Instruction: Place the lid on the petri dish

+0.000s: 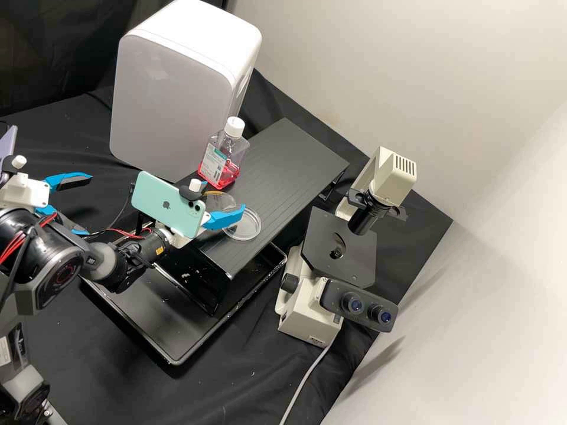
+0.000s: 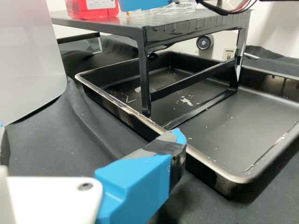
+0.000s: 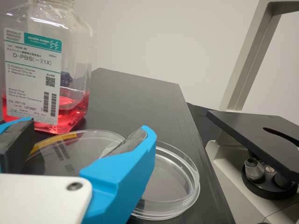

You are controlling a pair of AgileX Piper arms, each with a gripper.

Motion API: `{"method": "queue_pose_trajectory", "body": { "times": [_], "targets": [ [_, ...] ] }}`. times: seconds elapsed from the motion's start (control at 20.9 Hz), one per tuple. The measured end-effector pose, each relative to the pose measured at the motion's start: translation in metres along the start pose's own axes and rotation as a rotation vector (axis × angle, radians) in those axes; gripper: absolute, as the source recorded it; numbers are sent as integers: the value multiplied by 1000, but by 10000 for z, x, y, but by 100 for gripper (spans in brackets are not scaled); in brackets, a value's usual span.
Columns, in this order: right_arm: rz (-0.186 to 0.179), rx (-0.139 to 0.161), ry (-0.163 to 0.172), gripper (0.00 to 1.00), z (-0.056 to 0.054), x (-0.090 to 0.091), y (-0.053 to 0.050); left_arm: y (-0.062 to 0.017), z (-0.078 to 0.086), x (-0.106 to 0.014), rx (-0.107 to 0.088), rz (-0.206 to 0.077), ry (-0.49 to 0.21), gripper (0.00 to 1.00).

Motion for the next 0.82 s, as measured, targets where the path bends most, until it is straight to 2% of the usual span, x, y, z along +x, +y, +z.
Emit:
{"method": "queue_pose_trajectory", "body": {
  "times": [0.14, 0.19, 0.24, 0.67, 0.82],
  "targets": [
    [2, 0, -3, 0, 9, 1, 6, -1, 3, 0, -2, 0, -1, 100],
    [4, 0, -2, 100, 5, -1, 11, -1, 3, 0, -2, 0, -1, 100],
    [4, 0, -2, 0, 5, -1, 11, -1, 3, 0, -2, 0, -1, 100],
    [18, 0, 8, 0, -6, -3, 28, -3, 12, -1, -1, -1, -5, 100],
    [44, 4, -5, 0, 23, -34, 102, -3, 12, -1, -1, -1, -5, 100]
  ]
}}
